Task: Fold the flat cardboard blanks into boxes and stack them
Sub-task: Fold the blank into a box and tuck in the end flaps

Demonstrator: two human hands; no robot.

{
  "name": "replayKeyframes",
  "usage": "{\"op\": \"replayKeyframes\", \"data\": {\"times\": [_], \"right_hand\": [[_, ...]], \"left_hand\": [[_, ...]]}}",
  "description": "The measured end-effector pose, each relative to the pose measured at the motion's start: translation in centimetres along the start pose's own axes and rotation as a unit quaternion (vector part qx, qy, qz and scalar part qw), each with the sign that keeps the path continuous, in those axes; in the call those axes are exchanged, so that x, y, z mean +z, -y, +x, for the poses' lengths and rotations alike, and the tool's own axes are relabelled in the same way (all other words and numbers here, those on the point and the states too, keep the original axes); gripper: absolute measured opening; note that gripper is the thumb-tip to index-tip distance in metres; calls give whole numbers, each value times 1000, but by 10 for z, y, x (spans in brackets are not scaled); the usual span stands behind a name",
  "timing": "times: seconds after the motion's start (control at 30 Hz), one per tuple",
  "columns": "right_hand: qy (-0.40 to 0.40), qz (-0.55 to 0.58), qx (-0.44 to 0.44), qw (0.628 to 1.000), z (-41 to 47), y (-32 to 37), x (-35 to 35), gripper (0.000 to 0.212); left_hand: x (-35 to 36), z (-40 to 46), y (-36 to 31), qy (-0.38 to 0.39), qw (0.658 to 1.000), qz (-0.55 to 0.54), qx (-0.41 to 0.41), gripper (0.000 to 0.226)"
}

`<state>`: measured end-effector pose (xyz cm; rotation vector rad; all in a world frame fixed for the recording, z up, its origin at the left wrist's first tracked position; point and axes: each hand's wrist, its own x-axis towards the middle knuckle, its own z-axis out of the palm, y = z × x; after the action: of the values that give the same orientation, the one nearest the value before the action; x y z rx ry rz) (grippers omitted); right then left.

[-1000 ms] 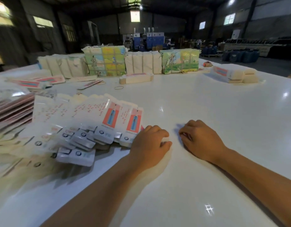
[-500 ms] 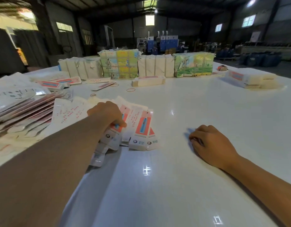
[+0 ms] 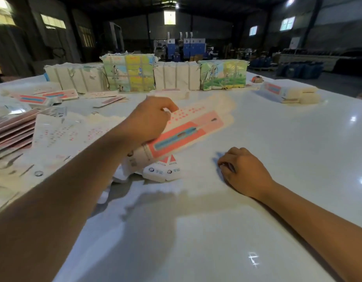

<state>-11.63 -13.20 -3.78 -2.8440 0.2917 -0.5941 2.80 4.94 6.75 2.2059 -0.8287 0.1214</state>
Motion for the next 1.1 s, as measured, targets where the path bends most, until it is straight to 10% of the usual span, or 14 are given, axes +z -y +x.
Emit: {"op": "replayKeyframes", "data": {"times": [0.33,0.5,0.77,0.97,1.1], "right_hand": [[-18,191,117,974,2,-8,0,9],[-7,640,228,734,4,-5,-16,41],[-20,577,172,798,3,-10,-8,15],[-169,559,202,787,4,-6,-8,16],[-240,405,123,874,-3,-1,-8,13]], "left_hand": [[68,-63,42,43,990,70,115,42],[67,-64,40,-17,985,82,149,43],[75,-69,31,81,934,303,174,92],[71,-64,24,53,975,194,95,63],[64,-63,23,43,983,169,60,65]]}}
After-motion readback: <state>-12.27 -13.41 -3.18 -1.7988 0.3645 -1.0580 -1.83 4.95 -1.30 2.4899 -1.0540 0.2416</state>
